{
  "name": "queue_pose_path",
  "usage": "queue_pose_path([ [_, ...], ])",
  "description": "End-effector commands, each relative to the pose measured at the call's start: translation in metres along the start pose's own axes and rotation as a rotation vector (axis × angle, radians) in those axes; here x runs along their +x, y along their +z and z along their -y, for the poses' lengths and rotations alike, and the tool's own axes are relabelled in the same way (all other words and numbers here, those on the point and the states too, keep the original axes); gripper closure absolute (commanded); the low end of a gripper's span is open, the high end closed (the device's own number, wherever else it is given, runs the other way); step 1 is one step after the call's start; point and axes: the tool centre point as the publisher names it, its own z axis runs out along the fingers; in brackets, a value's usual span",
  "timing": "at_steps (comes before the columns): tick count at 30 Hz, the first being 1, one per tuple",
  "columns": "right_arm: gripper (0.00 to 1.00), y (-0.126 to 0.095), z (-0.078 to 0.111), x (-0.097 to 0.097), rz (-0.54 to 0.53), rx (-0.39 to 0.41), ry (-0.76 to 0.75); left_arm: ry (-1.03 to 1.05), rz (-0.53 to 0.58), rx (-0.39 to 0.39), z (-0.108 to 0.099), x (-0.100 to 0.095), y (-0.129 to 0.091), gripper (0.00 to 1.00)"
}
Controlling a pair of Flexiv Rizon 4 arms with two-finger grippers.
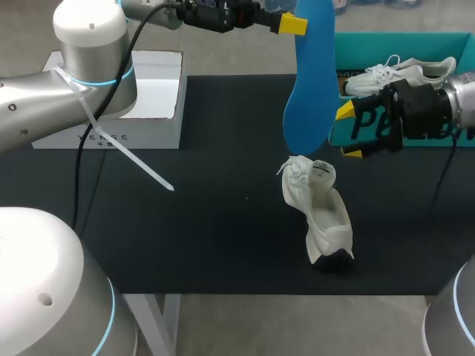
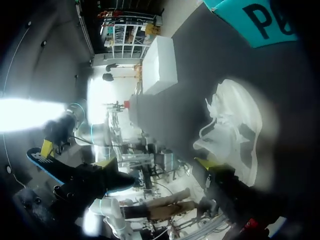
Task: Take the shoe out of the shoebox, open the shoe tongue, remove and reinsert the insole, then place the shoe into the shoebox
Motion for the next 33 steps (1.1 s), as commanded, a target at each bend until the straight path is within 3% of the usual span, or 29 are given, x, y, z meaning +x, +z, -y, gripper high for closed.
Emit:
queue_pose_path([
  [1,0.00,0.007,0.002,0.002,-0.039,-0.009,0.011,0.000,-0.002,0.000,0.000,-0.001,0.001,1.00],
  [18,0.00,0.047,0.015,0.021,-0.141,-0.037,0.003,0.000,-0.002,0.000,0.000,-0.001,0.001,1.00],
  [33,0.00,0.048,0.017,0.023,-0.139,-0.031,-0.012,0.000,-0.002,0.000,0.000,-0.001,0.001,1.00],
])
